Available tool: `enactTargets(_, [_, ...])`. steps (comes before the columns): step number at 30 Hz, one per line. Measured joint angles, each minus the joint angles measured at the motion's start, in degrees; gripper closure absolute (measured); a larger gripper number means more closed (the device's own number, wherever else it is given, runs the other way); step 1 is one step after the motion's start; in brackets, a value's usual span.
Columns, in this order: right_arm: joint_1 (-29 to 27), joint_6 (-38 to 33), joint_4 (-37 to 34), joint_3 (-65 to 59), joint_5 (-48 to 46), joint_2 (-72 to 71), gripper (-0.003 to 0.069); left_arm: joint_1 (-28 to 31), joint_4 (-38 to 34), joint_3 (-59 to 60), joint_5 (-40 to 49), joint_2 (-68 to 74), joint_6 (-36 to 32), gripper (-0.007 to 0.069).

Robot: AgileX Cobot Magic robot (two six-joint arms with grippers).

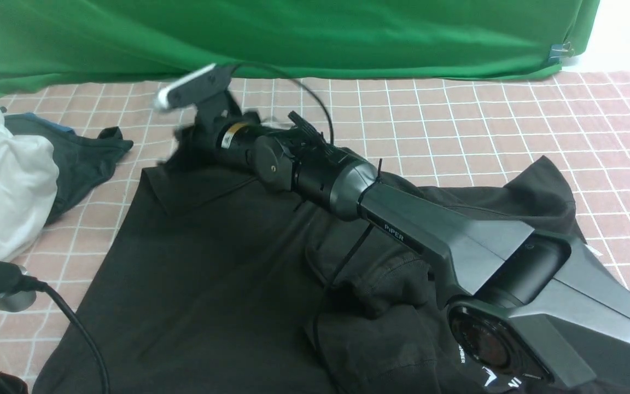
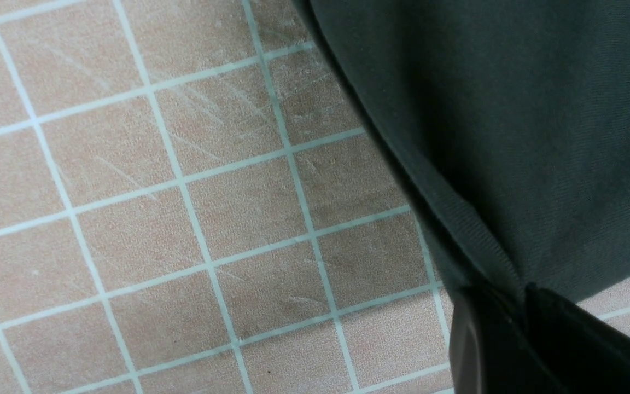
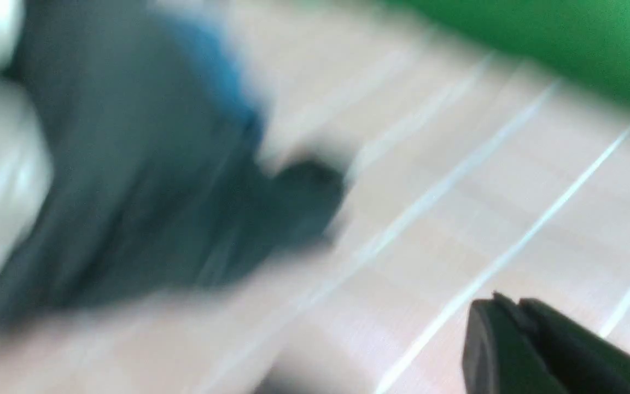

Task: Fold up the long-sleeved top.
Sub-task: Spread the long sleeves with your arms and place them on the tabletop

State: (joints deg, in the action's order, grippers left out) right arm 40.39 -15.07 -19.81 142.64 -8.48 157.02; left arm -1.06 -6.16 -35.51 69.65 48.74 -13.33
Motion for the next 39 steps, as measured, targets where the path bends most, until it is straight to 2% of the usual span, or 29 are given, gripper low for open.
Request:
enactTargets(2, [-0.9, 2.2, 0.0, 0.0, 2.9, -0.1, 0.0562, 0.0, 0.0, 0.0, 0.0, 0.0, 0.0, 0.0574])
enactTargets(4, [-1.9, 4.8, -0.1, 0.1, -0.6, -1.2, 0.0541, 0.0, 0.0, 0.0, 0.0, 0.0, 0.0, 0.0574])
enactTargets(6, [-2.8, 5.5, -0.2, 0.5, -10.1, -3.4, 0.0528, 0.0, 0.0, 0.0, 0.0, 0.0, 0.0, 0.0574])
enactTargets(10, [-3.9, 3.2, 0.0, 1.2, -40.4, -10.9, 0.0515, 0.0, 0.1, 0.0, -0.4, 0.0, 0.0, 0.0574])
enactTargets(12, [-3.9, 2.2, 0.2, 1.4, -46.3, -12.7, 0.0513, 0.0, 0.1, 0.0, -0.6, 0.0, 0.0, 0.0574])
enactTargets(13, [-3.9, 1.0, 0.7, 1.7, -54.5, -15.4, 0.0512, 0.0, 0.1, 0.0, -0.8, 0.0, 0.0, 0.0574])
enactTargets(17, [-3.9, 0.7, 2.5, -0.2, -59.8, -19.9, 0.0524, 0.0, 0.1, 0.0, -1.0, -0.1, 0.0, 0.0574])
enactTargets(23, [-3.9, 2.3, 8.2, -20.8, -60.4, -36.5, 0.0555, 0.0, 0.1, 0.0, -1.0, -0.1, 0.1, 0.0574])
enactTargets(25, [-3.9, 2.9, 10.2, -35.3, -59.9, -45.3, 0.0555, 0.0, 0.1, 0.0, -1.0, -0.1, 0.1, 0.0574])
enactTargets(28, [-3.9, 6.0, 11.2, -53.8, -54.5, -56.4, 0.0547, 0.0, 0.1, 0.0, -1.1, -0.1, 0.1, 0.0574])
enactTargets(31, [-3.7, 8.1, 11.2, -63.2, -49.3, -61.7, 0.0519, 0.0, 0.1, 0.0, -1.7, -0.1, 0.1, 0.0574])
enactTargets(32, [-3.2, 9.0, 11.2, -69.7, -44.5, -64.9, 0.0457, 0.0, 0.1, 0.0, -2.3, -0.1, 0.1, 0.0574])
enactTargets(34, [-2.9, 9.5, 11.2, -74.5, -39.1, -66.6, 0.0370, 0.0, -0.1, 0.0, -3.1, -0.1, 0.1, 0.0574])
enactTargets(38, [-2.7, 10.8, 12.0, -79.3, -29.1, -64.7, 0.0146, 0.0, -0.1, 0.0, -3.4, -0.1, 0.1, 0.0574])
enactTargets(39, [-2.8, 11.0, 12.1, -79.4, -28.2, -64.2, 0.0135, 0.0, -0.1, 0.0, -3.4, -0.1, 0.1, 0.0574])
